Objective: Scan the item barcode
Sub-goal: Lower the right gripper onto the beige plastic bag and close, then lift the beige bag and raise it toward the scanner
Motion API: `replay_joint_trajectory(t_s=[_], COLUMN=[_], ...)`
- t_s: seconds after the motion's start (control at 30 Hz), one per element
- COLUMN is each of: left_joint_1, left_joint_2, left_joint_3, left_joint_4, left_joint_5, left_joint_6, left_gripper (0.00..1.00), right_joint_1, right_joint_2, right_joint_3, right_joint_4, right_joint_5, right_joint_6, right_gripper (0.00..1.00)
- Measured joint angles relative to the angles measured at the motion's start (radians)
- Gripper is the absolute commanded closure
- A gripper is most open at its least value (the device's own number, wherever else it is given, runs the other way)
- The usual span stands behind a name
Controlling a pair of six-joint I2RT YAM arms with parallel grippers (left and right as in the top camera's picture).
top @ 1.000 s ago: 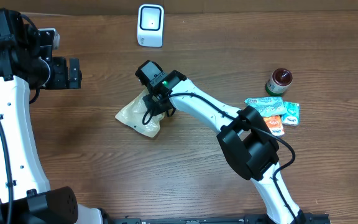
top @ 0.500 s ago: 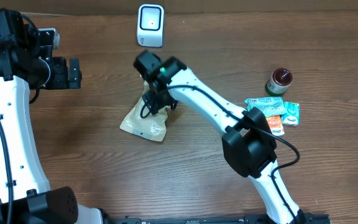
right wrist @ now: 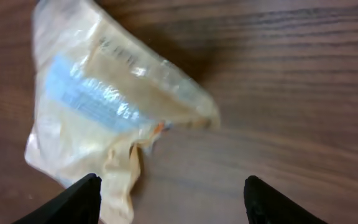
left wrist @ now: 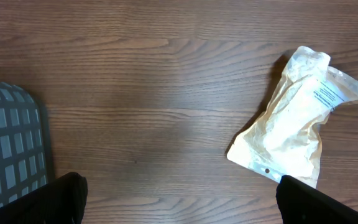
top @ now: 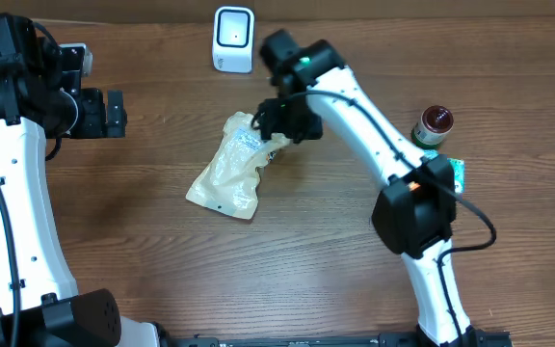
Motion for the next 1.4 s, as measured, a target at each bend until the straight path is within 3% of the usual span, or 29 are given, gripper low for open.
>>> replay_joint_trajectory(t_s=[0.2,0.4,0.53,0.63,0.83,0.97,1.2,1.4], left_joint_1=[0.0,0.0,0.0,0.0,0.0,0.0,0.0,0.0], left_joint_2=[0.0,0.0,0.0,0.0,0.0,0.0,0.0,0.0], left_joint_3=[0.0,0.0,0.0,0.0,0.0,0.0,0.0,0.0], left_joint_4=[-0.001,0.0,0.0,0.0,0.0,0.0,0.0,0.0], left_joint_5=[0.0,0.0,0.0,0.0,0.0,0.0,0.0,0.0], left_joint_6=[0.0,0.0,0.0,0.0,0.0,0.0,0.0,0.0], left_gripper=[0.0,0.0,0.0,0.0,0.0,0.0,0.0,0.0], right_joint_1=[-0.029,-0.021,0.001,0.018,0.03,0.022,0.011,0.031], right_joint_2=[0.003,0.003,0.003,0.002,0.002,0.002,-0.076,-0.234], right_joint_3=[-0.209,-0.335,-0.391,-0.418,-0.433,-0.417,-0.308,-0.184], right_joint_4=[0.298,0.539,0.629,0.681,0.675,0.63,0.438,0.279], right_joint_5=[-0.146,-0.278,-0.316,-0.334,-0.355,-0.386,-0.277,0.103], right_joint_6=[0.013,0.027,0.059,0.083,0.083,0.06,-0.04,-0.143], right_gripper=[0.22,0.22,0.31,0.5,0.84,0.95,0.96,0.96])
